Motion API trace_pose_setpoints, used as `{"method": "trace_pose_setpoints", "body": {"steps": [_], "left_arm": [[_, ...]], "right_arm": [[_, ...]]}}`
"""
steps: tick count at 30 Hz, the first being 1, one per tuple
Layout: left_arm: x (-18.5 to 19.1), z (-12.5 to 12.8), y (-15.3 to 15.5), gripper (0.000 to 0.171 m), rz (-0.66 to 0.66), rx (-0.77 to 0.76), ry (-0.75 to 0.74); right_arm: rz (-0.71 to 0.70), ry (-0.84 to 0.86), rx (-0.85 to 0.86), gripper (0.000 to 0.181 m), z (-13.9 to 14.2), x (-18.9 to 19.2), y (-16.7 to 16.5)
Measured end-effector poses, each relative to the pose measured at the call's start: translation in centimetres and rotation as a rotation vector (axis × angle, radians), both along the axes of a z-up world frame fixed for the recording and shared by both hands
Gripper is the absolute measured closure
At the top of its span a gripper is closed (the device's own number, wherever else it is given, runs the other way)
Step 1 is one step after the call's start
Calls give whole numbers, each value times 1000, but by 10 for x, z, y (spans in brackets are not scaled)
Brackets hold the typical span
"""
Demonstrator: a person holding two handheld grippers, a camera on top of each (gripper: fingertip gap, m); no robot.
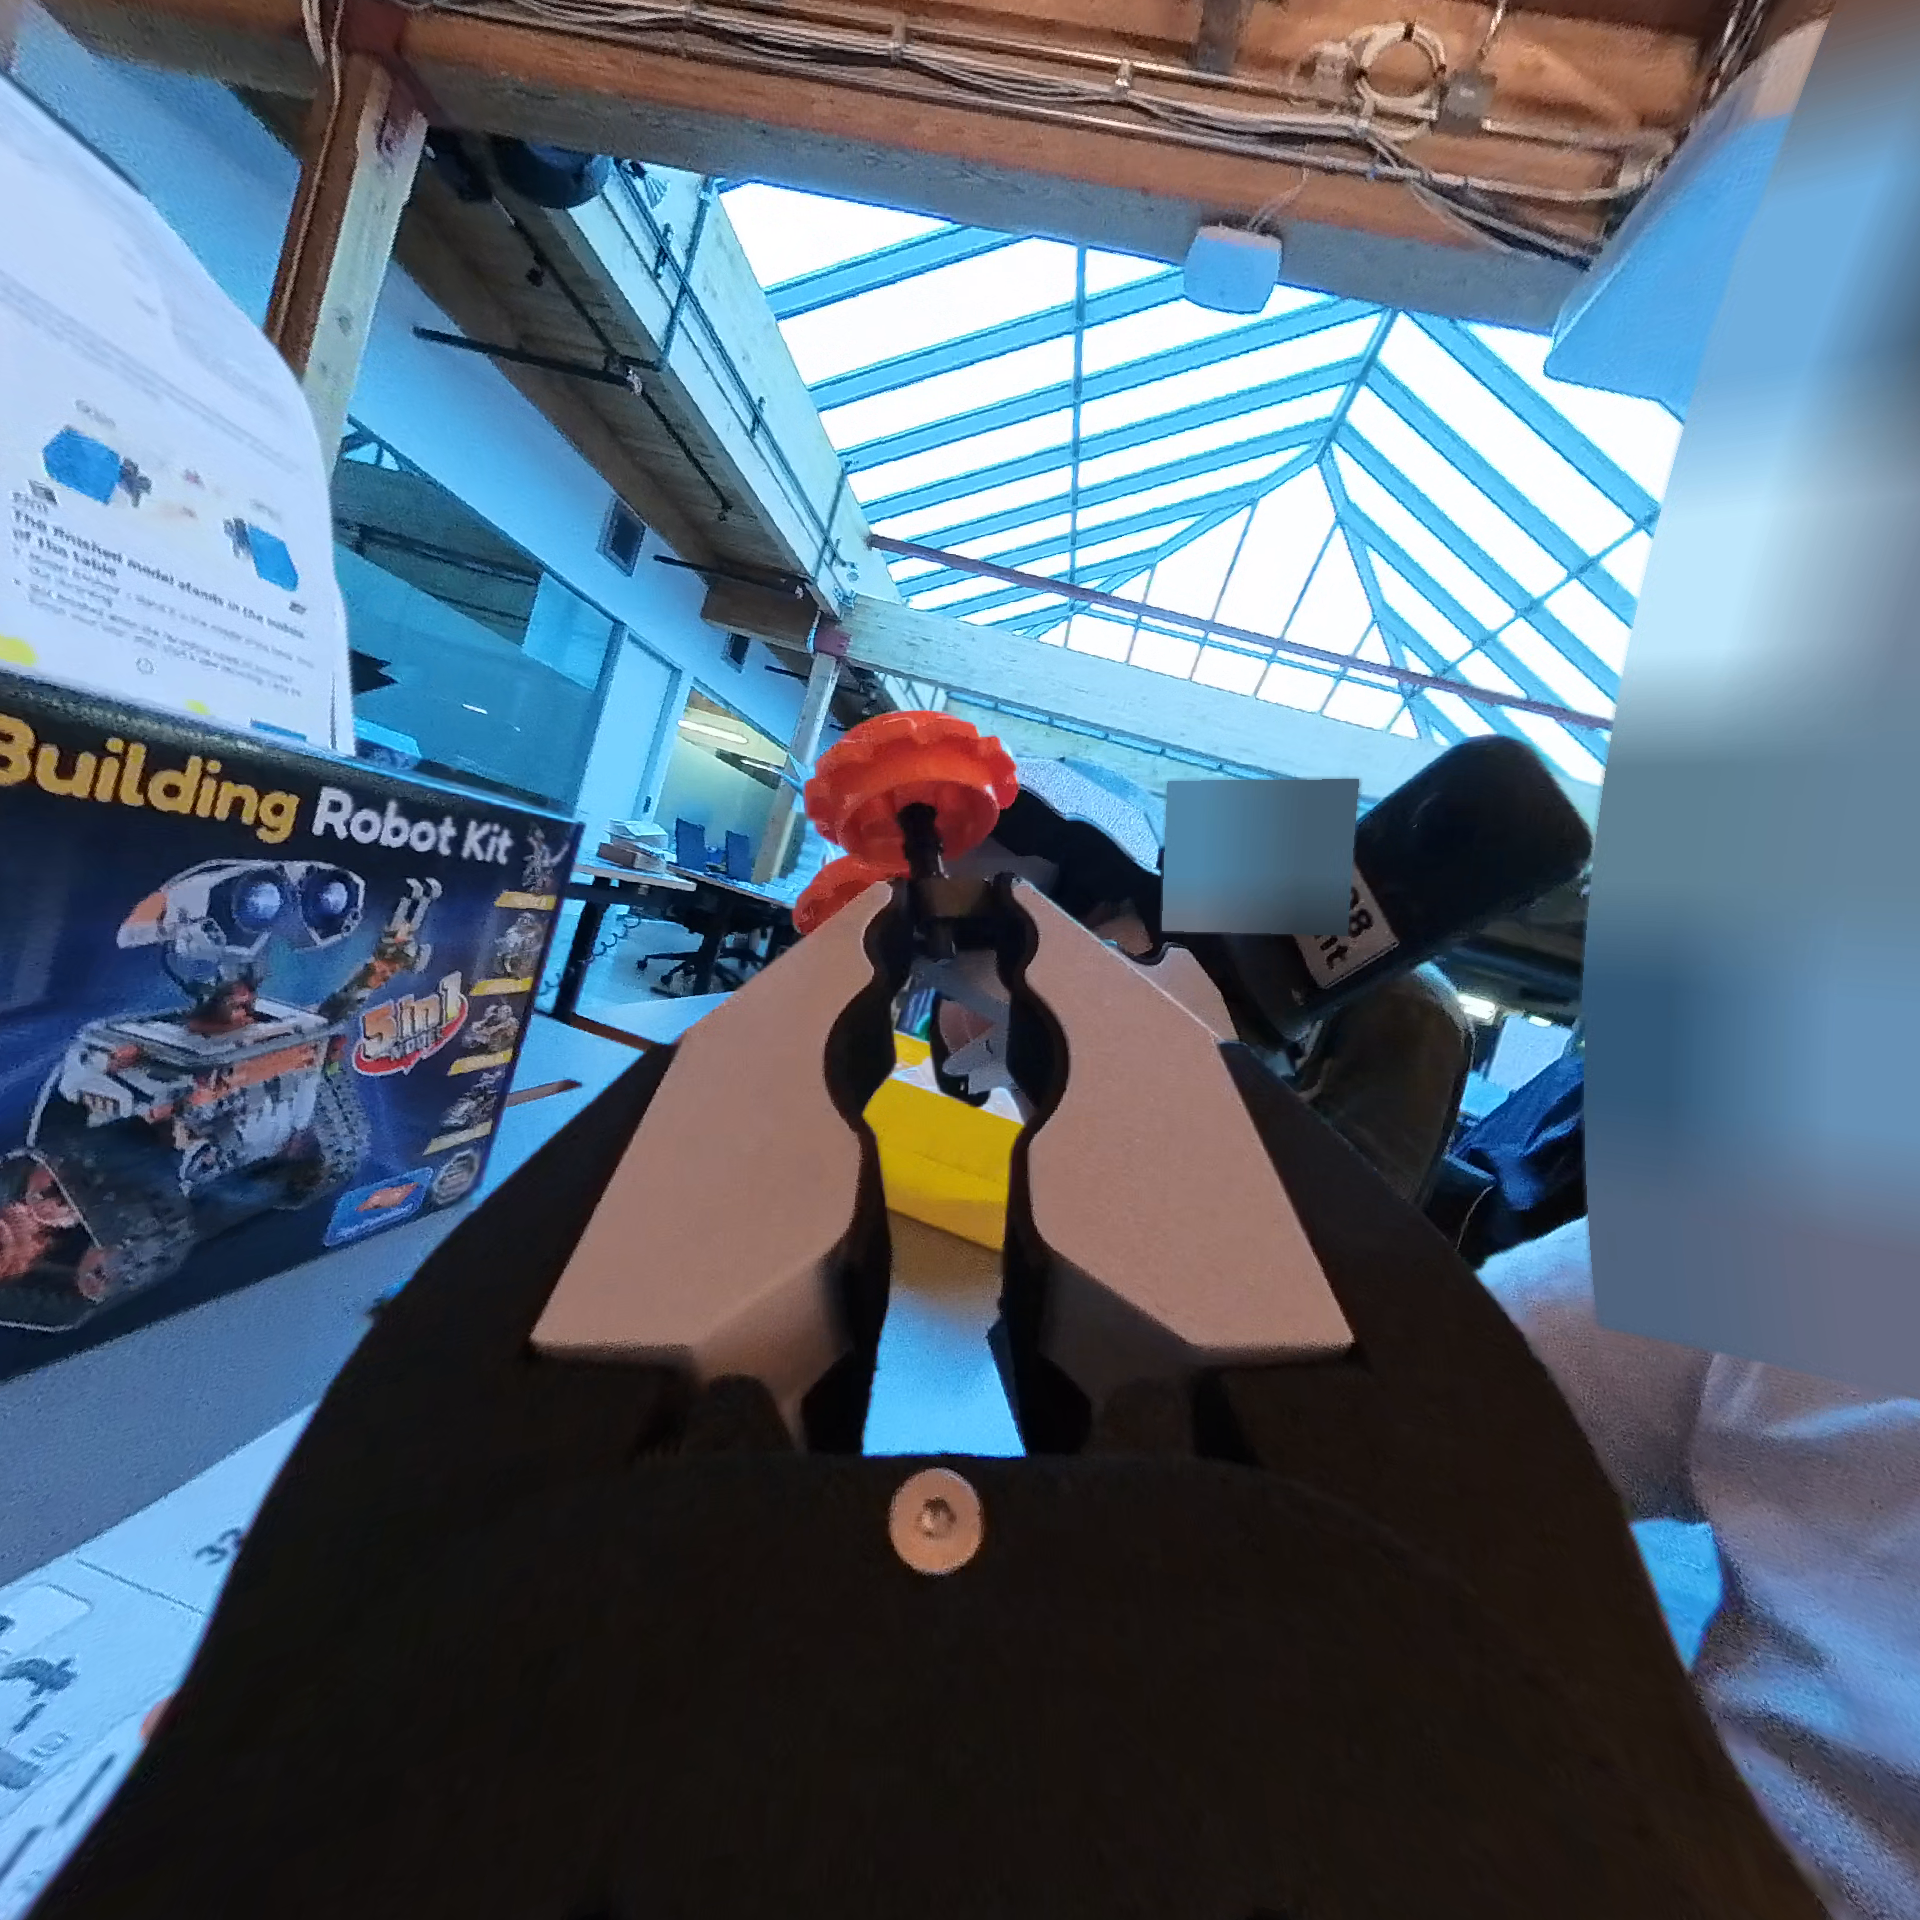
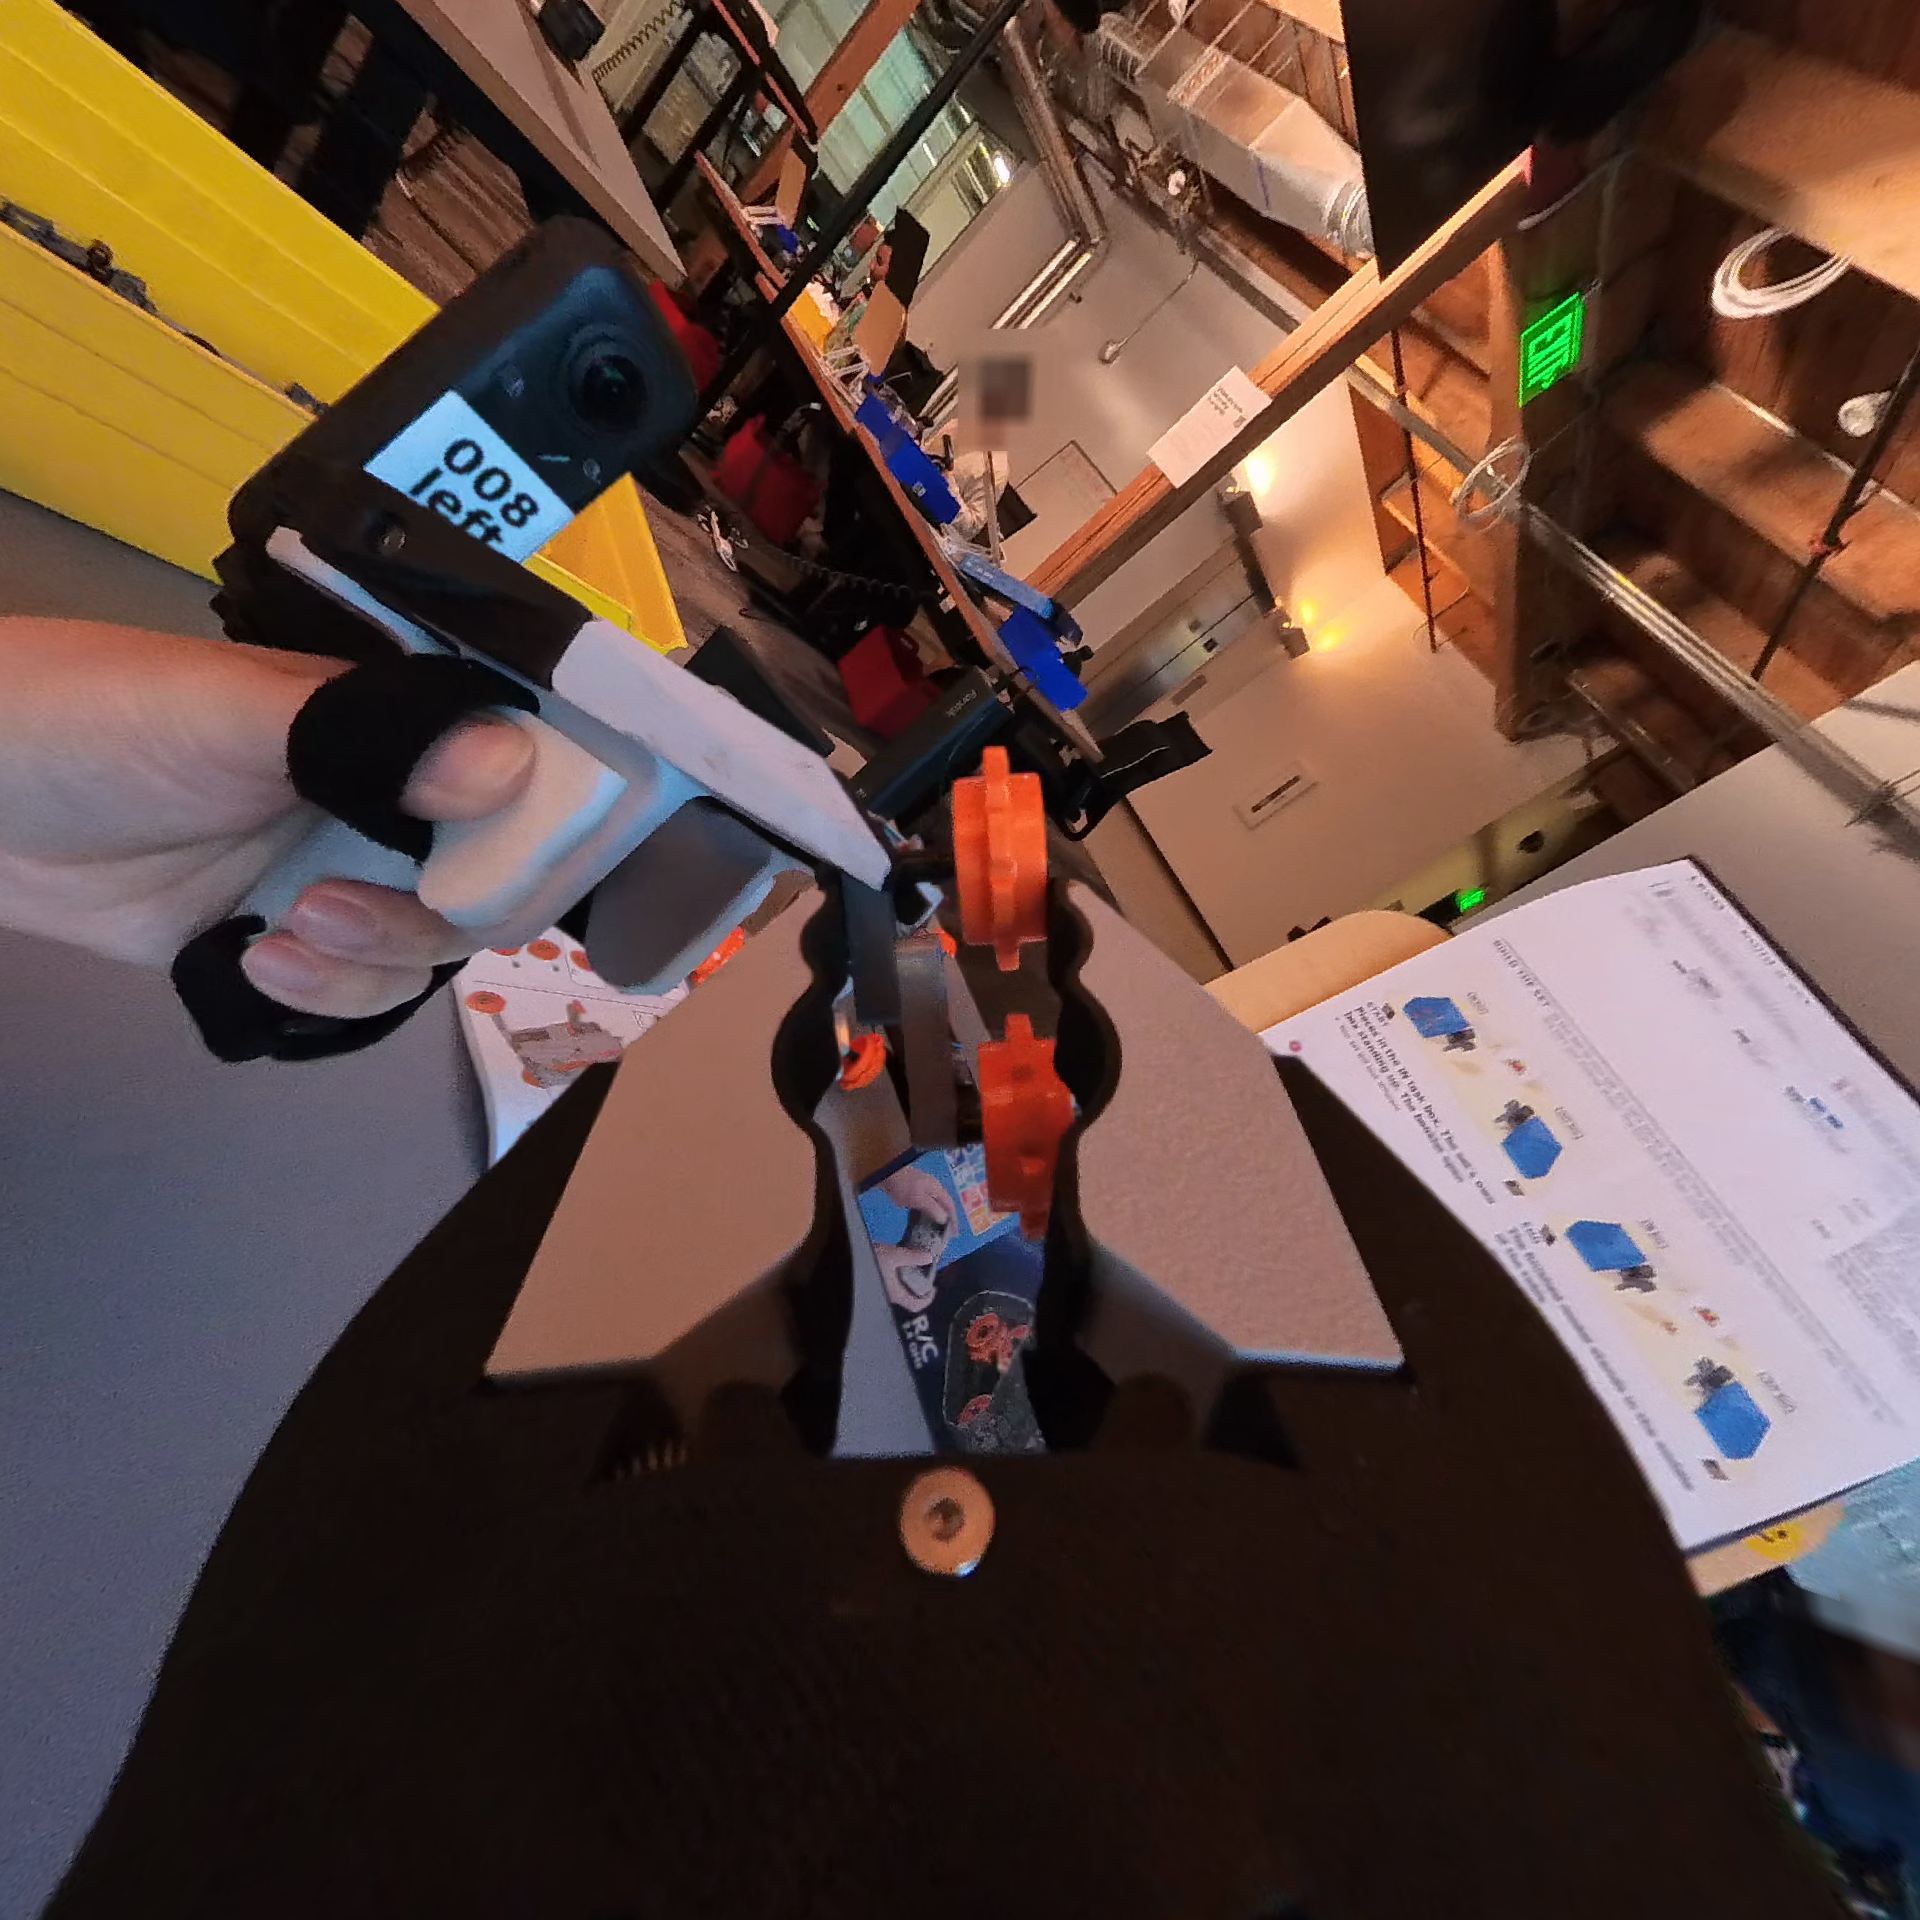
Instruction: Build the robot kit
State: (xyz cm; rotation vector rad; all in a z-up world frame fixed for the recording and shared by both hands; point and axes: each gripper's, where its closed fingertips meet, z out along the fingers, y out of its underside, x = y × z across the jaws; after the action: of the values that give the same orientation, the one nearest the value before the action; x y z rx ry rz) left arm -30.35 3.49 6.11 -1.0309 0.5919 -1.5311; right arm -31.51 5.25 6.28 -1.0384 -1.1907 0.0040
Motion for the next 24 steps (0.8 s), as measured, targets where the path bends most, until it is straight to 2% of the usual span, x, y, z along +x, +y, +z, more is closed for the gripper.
{"method": "trace_pose_setpoints", "body": {"steps": [7, 10, 14, 17, 24], "left_arm": [[1, 0, -6, 158, -72, 29, 43], [-14, 6, 2, 147, -108, -45, -22], [-41, 16, 13, 147, -150, -111, -140], [-39, 16, 4, 150, -144, -31, -72], [-16, 2, -28, 155, -22, 321, 200]], "right_arm": [[14, -58, 37, 144, 0, 3, -6], [47, -3, -57, 144, 0, 6, -4], [194, 148, -332, 143, 2, 5, -11], [252, 211, -410, 143, 8, 9, -13], [277, 117, -383, 143, 3, 12, -21]]}}
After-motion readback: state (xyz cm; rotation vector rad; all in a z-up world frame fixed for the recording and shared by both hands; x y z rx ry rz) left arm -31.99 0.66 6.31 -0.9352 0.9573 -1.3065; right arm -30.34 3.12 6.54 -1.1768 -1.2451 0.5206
